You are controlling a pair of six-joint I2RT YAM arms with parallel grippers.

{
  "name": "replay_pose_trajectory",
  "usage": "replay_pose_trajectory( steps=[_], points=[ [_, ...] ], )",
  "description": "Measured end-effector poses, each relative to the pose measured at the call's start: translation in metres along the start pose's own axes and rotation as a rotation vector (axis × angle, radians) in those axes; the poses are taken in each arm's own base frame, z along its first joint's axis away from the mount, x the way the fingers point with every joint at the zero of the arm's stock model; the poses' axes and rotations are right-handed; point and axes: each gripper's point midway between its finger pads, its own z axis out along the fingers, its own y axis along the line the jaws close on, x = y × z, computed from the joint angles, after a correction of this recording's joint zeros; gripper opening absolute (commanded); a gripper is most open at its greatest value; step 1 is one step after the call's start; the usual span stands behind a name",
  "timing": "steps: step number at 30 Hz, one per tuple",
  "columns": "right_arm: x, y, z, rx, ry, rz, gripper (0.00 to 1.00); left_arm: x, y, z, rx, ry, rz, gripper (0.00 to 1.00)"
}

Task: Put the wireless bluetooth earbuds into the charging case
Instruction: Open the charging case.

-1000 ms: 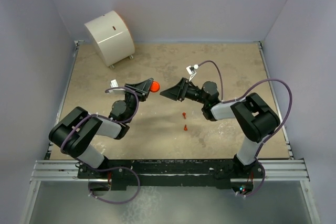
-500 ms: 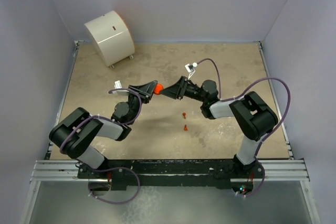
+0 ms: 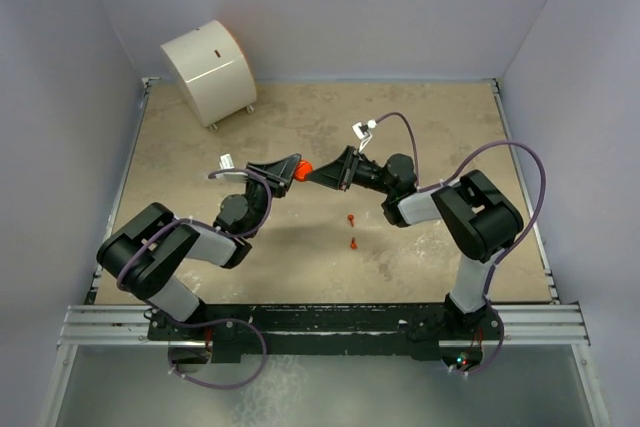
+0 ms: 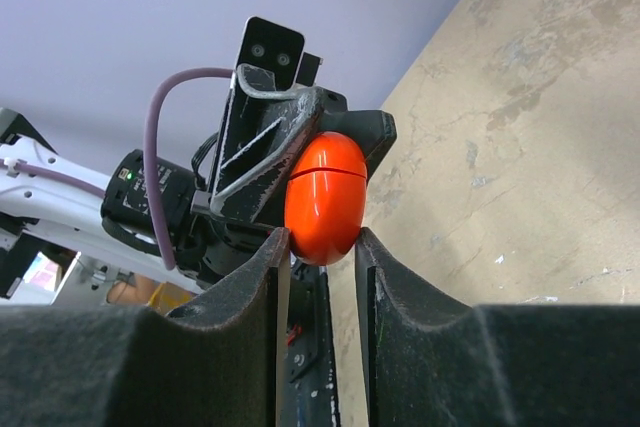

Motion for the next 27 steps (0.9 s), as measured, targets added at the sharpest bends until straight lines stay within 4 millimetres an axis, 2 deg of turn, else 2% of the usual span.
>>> replay_pose_trajectory(
  steps=[3,8,15,19,27],
  points=[
    [0.001,-0.002,-0.001,0.004,0.004,0.015,0.19,0.001,0.002,0.001,-0.004,0.001,0.0,0.0],
    [-0.002,-0.001,-0.003,-0.003,0.003,0.019,0.16,0.003,0.0,0.002,0.006,0.008,-0.003,0.23],
    [-0.007,-0.003,-0.008,-0.003,0.0,0.021,0.13,0.01,0.004,0.001,-0.007,0.044,0.007,0.46],
    [-0.011,-0.006,-0.012,0.001,-0.002,0.018,0.12,0.014,0.007,-0.002,-0.032,0.074,0.041,0.47],
    [-0.01,-0.009,-0.019,0.004,0.017,0.019,0.1,0.015,-0.004,-0.001,-0.034,0.097,0.101,0.44]
  ],
)
